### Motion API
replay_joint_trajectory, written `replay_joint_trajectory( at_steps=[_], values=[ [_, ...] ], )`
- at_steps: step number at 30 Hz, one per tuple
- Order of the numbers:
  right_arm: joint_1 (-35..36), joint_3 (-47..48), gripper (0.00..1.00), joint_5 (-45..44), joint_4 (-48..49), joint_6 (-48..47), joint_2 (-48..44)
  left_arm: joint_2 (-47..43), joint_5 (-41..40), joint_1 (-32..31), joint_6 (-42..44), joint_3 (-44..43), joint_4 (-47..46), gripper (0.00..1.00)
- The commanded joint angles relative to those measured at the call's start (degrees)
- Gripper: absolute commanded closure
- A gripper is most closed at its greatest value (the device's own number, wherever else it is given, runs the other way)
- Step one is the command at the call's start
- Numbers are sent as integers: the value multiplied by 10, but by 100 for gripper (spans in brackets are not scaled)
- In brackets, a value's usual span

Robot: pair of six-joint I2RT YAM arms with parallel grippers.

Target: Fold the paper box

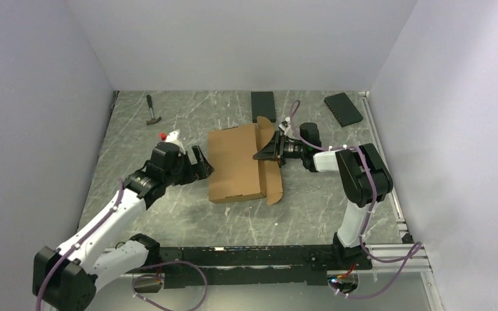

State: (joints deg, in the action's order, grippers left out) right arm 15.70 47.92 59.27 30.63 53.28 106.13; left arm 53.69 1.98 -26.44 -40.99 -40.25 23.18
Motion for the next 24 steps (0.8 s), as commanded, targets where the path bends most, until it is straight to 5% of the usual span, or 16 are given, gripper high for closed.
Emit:
replay_joint_trajectory(
  at_steps=[1, 16, 24],
  values=[
    [20, -13, 48, -29, 28, -50, 25, 54, -36, 2, 81, -54, 12, 1],
    [30, 10, 33, -55, -48, -109, 53, 271, -46, 0, 129, -178, 62, 10],
    [30, 59, 26, -128, -210, -231, 30, 339, -67, -6, 139, -219, 105, 9]
  ],
)
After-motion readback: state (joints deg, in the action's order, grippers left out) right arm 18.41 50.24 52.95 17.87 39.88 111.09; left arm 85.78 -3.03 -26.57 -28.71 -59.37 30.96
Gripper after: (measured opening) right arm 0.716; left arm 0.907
